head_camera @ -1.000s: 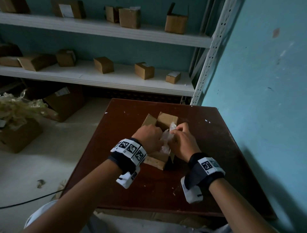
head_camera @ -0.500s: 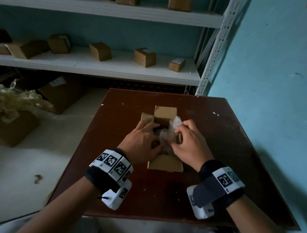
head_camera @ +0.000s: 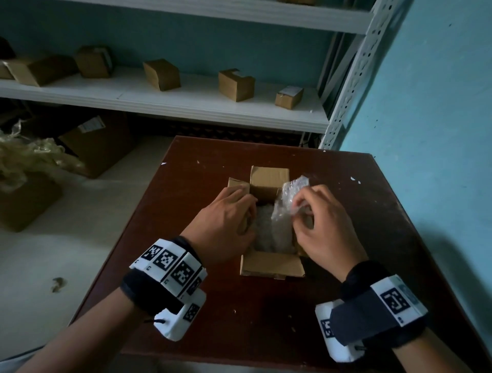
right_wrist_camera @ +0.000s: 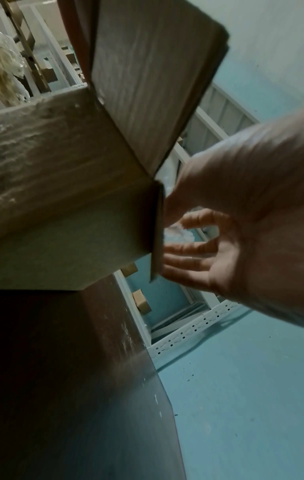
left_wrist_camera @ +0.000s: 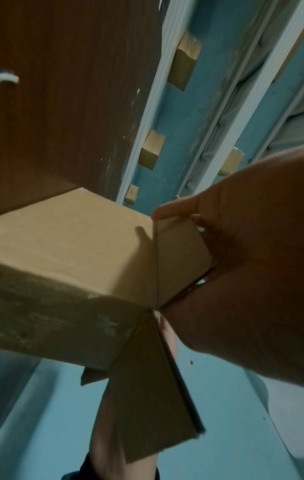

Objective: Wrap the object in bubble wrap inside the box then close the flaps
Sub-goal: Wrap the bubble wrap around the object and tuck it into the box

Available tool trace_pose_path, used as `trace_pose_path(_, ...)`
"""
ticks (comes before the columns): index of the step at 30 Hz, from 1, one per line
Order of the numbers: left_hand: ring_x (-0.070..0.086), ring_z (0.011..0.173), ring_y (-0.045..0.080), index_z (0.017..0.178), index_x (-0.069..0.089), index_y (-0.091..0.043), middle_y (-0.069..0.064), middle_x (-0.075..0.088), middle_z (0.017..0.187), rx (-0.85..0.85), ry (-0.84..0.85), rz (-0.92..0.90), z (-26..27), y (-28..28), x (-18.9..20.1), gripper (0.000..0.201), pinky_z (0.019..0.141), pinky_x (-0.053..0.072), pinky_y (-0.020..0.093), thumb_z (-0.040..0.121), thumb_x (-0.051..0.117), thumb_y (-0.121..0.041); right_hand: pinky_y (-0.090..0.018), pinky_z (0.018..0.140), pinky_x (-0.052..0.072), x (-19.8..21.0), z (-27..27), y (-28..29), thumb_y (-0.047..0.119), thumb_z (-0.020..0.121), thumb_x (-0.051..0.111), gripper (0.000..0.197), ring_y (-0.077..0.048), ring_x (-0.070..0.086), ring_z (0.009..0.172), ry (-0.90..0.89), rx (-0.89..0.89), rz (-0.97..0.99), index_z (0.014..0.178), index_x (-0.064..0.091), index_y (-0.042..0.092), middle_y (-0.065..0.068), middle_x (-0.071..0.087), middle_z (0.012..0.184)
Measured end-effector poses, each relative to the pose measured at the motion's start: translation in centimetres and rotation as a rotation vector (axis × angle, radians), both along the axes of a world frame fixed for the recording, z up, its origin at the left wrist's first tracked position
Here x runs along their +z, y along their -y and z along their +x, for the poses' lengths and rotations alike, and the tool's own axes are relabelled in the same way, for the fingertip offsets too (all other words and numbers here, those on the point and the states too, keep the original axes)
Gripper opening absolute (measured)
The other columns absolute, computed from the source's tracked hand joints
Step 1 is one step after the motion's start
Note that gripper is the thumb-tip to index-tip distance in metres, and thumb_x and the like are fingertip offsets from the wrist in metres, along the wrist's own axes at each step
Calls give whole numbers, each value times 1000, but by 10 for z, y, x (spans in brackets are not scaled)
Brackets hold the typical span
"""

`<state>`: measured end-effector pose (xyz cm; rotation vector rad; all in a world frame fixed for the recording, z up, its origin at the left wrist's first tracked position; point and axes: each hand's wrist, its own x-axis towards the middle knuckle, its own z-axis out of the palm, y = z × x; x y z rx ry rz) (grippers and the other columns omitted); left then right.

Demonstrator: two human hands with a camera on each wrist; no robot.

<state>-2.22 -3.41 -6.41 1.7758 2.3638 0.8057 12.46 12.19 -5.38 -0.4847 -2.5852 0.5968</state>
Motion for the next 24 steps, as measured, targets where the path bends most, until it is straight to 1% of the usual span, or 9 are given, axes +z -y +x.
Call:
trace_pose_path(4, 51, 115, 23, 121, 49, -15, 3, 58, 123, 19, 55, 85, 2, -4, 3, 43, 88, 52, 43, 84, 53, -38, -25, 78, 55, 4, -6, -1, 5, 84, 60, 25, -2, 58, 91, -162, -27, -88, 99, 52, 22, 9, 56, 103)
trace_pose_path(6, 53, 114, 22, 131, 41, -16, 2, 58, 126, 44, 87, 100, 5, -8, 8, 47, 90, 50, 45, 89, 48, -36, -19, 82, 54, 5, -9, 3, 5, 85, 63, 36, 3, 60, 96, -179, 10, -215, 114, 47, 22, 14, 58, 109)
trace_pose_path(9, 58, 107, 17, 141, 29, -20, 0, 56, 129, 41, 170, 126, 7, -10, 13, 49, 81, 55, 33, 95, 30, -38, -2, 78, 46, 6, -11, 9, 17, 86, 69, 63, 16, 57, 96, -98, 105, -326, 134, 28, 24, 20, 58, 108)
trace_pose_path(11, 58, 104, 13, 143, 28, -23, -2, 51, 131, 41, 236, 113, 7, -10, 14, 46, 75, 54, 21, 99, 28, -38, -1, 73, 45, 10, -10, 13, 22, 88, 67, 57, 21, 54, 92, 12, 150, -334, 132, 32, 28, 22, 57, 107)
trace_pose_path(14, 57, 99, 10, 132, 50, -16, -1, 51, 128, 22, 124, 106, 6, -10, 13, 47, 74, 53, 19, 99, 29, -43, -2, 76, 43, 17, -8, 17, 20, 94, 58, 38, 17, 51, 97, 226, 276, -352, 130, 47, 31, 26, 54, 108)
trace_pose_path(16, 58, 98, 11, 116, 62, -12, 0, 51, 128, -2, 24, 77, 4, -9, 11, 50, 77, 54, 22, 95, 33, -46, -4, 80, 44, 18, -7, 16, 15, 95, 55, 29, 12, 53, 98, 227, 310, -348, 122, 59, 26, 24, 58, 105)
trace_pose_path(18, 56, 104, 12, 108, 66, -12, 0, 46, 134, 13, -36, 22, 2, -8, 10, 42, 80, 55, 24, 91, 44, -43, -10, 86, 46, 17, -7, 10, 12, 93, 57, 24, 4, 57, 99, 126, 242, -235, 113, 66, 21, 16, 63, 107)
trace_pose_path(20, 52, 112, 12, 109, 66, -11, -2, 40, 140, 46, -62, -44, 2, -6, 10, 35, 84, 54, 25, 88, 55, -37, -15, 93, 43, 15, -5, 2, 16, 90, 61, 23, -2, 55, 107, 75, 134, -43, 112, 66, 20, 12, 63, 113)
trace_pose_path(24, 46, 119, 12, 104, 67, -11, -3, 37, 142, 64, -75, -39, 5, -5, 13, 30, 88, 52, 26, 88, 59, -35, -31, 107, 37, 12, -2, -3, 39, 89, 60, 38, -7, 40, 126, 271, 79, 174, 122, 64, 21, 11, 57, 129)
